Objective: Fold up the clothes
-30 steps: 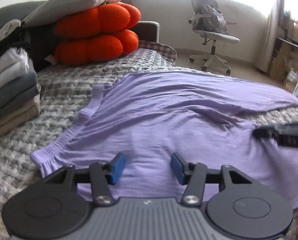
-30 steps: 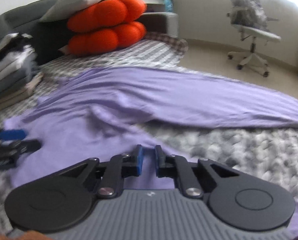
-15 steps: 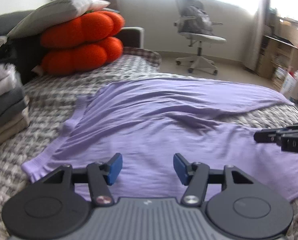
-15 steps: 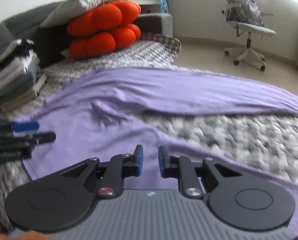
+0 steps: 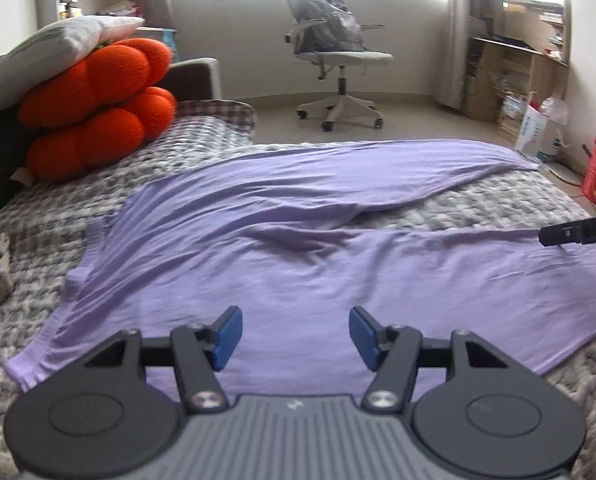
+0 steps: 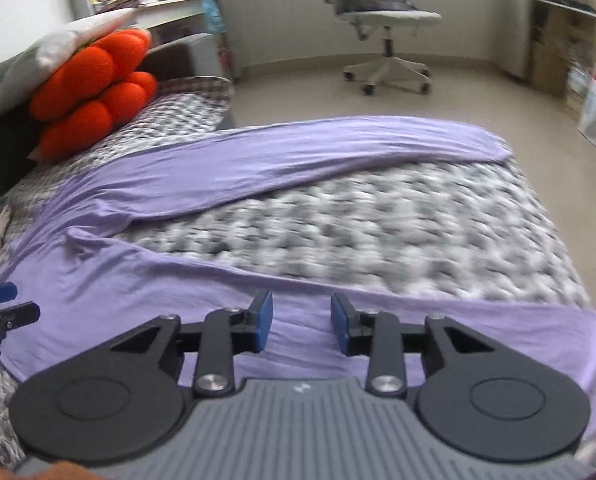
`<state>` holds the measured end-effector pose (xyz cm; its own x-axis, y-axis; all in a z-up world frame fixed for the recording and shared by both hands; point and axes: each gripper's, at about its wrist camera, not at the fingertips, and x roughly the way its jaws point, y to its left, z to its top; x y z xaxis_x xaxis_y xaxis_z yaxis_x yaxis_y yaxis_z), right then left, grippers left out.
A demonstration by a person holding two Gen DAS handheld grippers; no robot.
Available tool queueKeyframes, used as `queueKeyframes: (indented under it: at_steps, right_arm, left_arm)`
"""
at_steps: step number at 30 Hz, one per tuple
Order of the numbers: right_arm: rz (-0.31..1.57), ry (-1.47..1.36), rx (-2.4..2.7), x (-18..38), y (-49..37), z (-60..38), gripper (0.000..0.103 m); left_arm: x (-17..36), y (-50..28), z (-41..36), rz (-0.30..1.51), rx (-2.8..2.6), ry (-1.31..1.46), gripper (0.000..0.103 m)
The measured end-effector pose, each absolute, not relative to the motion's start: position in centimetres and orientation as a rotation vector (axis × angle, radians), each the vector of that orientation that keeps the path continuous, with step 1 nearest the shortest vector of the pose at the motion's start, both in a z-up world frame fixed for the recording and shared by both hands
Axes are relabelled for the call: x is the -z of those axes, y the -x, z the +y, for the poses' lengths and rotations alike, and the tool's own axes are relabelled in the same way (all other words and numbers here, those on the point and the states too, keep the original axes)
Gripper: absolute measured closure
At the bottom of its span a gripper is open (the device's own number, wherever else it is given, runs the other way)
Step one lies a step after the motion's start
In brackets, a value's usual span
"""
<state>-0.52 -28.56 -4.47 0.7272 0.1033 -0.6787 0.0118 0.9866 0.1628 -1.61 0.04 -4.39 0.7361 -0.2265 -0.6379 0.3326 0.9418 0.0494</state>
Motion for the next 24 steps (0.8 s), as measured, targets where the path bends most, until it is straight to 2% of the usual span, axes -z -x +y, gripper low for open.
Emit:
queueKeyframes:
  at_steps: [4, 9, 20, 24]
  right_arm:
    - [0.76, -0.196, -0.009, 4.1, 1.8, -30.4, 0.065]
    - [0.733, -0.285, 0.046, 3.2, 3.2, -33.6, 0.058]
    - [0.701, -0.422, 0.27, 4.6, 9.2, -42.5, 0.055]
    - [0.682, -0.562, 0.359, 5.6, 11.4, -45.9, 0.055]
  left_arm:
    - [3.8, 1.8, -1.9, 0.696, 0.348, -0.179, 0.042]
    - [2.9, 2.1, -4.5, 0.711, 0.413, -0.177, 0.039]
    - [3.9, 3.6, -7.1, 0.658, 0.399, -0.202, 0.038]
    - [4.3, 3.5, -7.6, 0.664, 0.42, -0.205, 0.038]
